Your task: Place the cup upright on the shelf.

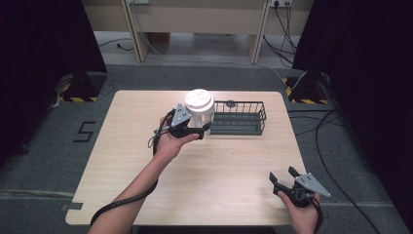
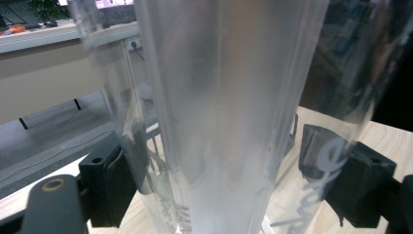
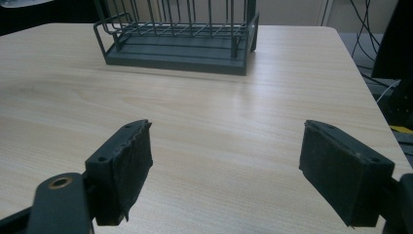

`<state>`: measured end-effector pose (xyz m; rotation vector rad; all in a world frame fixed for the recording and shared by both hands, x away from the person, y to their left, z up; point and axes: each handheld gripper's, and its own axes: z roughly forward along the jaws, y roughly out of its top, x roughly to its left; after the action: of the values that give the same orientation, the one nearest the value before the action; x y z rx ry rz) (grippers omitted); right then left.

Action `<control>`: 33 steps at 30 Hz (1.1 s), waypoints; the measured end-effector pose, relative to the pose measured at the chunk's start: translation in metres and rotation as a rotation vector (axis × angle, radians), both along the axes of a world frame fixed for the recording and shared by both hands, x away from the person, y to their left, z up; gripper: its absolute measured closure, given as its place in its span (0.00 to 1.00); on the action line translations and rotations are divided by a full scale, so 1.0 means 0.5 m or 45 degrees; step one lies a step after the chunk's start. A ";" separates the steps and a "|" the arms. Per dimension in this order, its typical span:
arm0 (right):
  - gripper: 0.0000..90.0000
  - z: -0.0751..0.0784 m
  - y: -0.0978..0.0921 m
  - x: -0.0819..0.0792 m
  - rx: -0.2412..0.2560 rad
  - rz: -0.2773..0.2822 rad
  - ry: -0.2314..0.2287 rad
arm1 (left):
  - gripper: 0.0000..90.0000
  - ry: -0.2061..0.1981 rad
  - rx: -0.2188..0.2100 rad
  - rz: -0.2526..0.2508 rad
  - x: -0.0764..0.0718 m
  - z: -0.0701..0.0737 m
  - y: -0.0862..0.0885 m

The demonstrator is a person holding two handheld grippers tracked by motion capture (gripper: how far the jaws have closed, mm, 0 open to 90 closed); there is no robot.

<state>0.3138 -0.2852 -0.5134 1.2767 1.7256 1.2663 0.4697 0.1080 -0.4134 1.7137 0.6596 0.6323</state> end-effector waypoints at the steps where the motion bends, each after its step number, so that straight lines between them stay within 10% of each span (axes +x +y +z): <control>1: 0.22 0.000 0.000 0.000 0.001 -0.001 0.000 | 0.19 0.000 0.000 0.000 0.000 0.000 0.000; 33: 0.22 0.000 -0.002 0.000 0.027 -0.002 0.011 | 0.19 -0.016 -0.006 -0.004 0.045 0.026 -0.045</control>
<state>0.3140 -0.2861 -0.5135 1.2969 1.7213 1.2832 0.4922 0.0853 -0.4003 1.7051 0.6485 0.6386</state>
